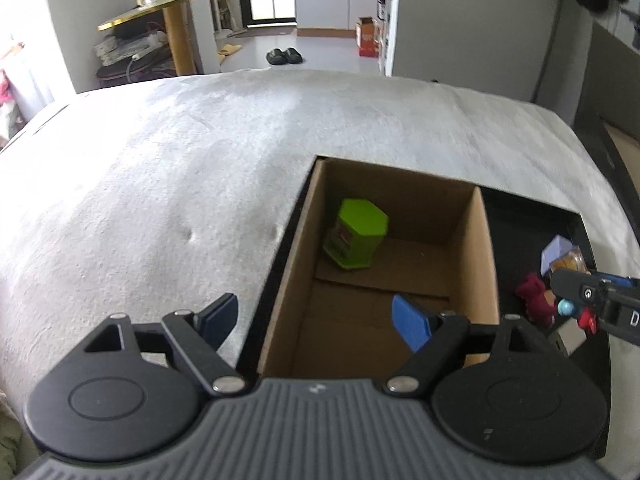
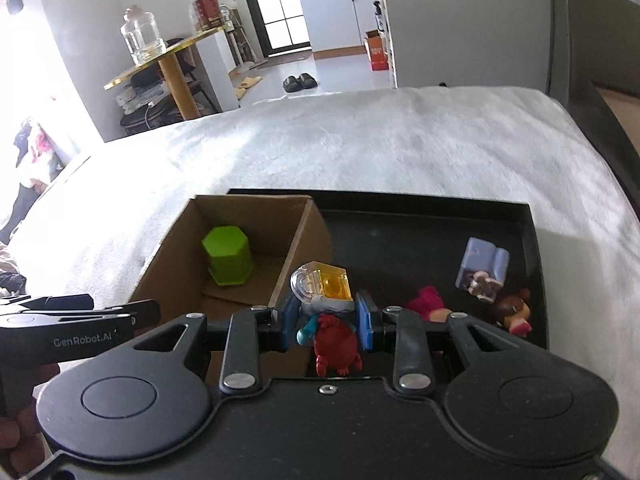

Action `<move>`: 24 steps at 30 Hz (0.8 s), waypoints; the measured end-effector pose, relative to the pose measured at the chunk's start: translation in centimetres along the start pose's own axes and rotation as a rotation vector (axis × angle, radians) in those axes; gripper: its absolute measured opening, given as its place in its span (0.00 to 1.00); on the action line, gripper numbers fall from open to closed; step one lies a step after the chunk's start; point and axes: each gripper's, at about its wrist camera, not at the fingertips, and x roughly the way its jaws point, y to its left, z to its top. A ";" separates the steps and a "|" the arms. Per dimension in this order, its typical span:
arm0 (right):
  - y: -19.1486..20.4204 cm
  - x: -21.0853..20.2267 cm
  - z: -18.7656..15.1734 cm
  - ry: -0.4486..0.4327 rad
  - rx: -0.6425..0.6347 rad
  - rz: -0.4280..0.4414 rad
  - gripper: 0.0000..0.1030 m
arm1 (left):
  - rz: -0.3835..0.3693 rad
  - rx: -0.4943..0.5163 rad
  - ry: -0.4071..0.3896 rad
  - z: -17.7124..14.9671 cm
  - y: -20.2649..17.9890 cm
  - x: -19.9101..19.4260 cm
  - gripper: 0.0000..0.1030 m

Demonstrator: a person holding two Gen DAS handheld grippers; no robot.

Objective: Organize rigid objects
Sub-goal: 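Carry the yellow-red figure with the right gripper into the box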

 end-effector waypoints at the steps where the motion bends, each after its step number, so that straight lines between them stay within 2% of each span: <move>1: 0.5 0.0 0.2 -0.003 -0.006 -0.001 0.29 | -0.004 -0.012 -0.005 0.0 0.5 0.0 0.81; 9: 4.4 0.6 1.2 -0.013 -0.068 -0.019 0.29 | -0.040 -0.081 0.000 -0.5 3.8 0.7 0.80; 13: 5.7 1.3 1.4 0.000 -0.086 -0.030 0.29 | -0.073 -0.088 0.003 -1.4 4.6 1.6 0.74; 15: 6.4 1.7 1.3 0.009 -0.097 -0.035 0.29 | -0.093 -0.102 0.004 -1.7 5.0 2.2 0.63; 18: 7.2 2.4 1.3 0.023 -0.109 -0.045 0.29 | -0.137 -0.136 0.022 -2.0 5.6 3.0 0.30; 20: 7.8 2.8 1.2 0.026 -0.124 -0.055 0.30 | -0.159 -0.145 0.032 -2.1 5.8 3.3 0.18; 24: 8.7 3.8 1.2 0.039 -0.146 -0.065 0.30 | -0.203 -0.165 0.054 -2.0 6.1 3.4 0.11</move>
